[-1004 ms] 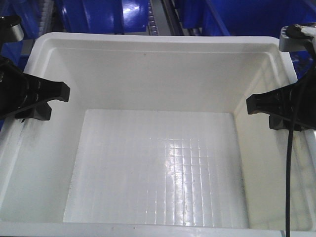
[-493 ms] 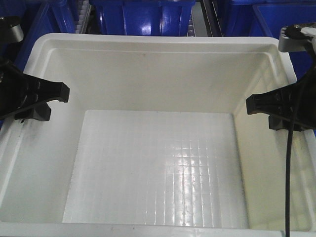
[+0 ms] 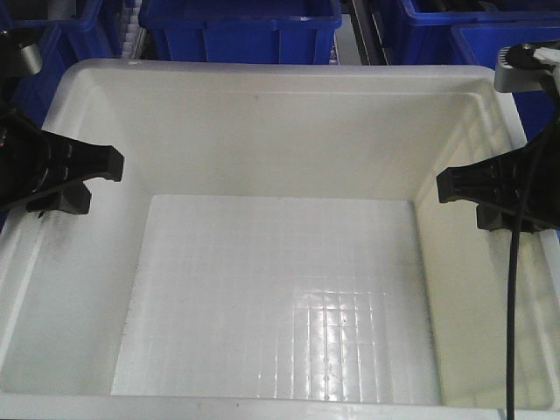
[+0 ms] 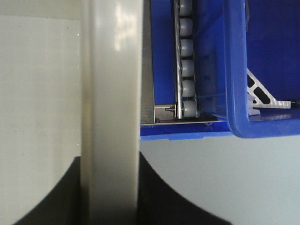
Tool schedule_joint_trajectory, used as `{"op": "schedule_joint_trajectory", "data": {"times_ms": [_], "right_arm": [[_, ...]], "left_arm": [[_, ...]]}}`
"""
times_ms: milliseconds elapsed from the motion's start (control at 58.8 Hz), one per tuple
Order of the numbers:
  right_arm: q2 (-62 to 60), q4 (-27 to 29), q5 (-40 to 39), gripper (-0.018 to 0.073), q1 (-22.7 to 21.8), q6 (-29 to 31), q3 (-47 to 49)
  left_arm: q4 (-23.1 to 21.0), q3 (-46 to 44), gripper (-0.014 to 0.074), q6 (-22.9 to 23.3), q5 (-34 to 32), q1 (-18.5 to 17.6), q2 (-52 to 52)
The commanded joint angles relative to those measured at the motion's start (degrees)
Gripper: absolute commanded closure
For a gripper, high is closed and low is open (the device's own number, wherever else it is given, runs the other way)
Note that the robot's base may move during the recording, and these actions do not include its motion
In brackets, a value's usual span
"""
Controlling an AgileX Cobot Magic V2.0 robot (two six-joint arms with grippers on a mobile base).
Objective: Move bin from left to right shelf
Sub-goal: 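Align the held tote with the empty roller shelf slot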
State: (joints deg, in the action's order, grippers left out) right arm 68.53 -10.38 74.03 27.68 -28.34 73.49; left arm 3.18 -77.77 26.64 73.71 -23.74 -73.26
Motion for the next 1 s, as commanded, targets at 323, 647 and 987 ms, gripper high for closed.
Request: {"op": "schedule_joint_trajectory", "data": {"times_ms": [323,647,987], "right_arm": [[-1.6,-4.1,-0.4,0.0559,-0.3,-0.6,2.4],[-1.6,-4.1,-0.4,0.0559,-0.3,-0.6,2.4],[-1.6,-4.1,-0.4,0.0559,-0.3,-0.6,2.4]], "left_arm": [[0.5,-1.7,0.0603,-0.6,-2.5,-0.3,2.3],[0.5,-1.7,0.0603,-0.6,-2.5,-0.3,2.3],[0.5,-1.7,0.0603,-0.6,-2.5,-0.3,2.3]]}}
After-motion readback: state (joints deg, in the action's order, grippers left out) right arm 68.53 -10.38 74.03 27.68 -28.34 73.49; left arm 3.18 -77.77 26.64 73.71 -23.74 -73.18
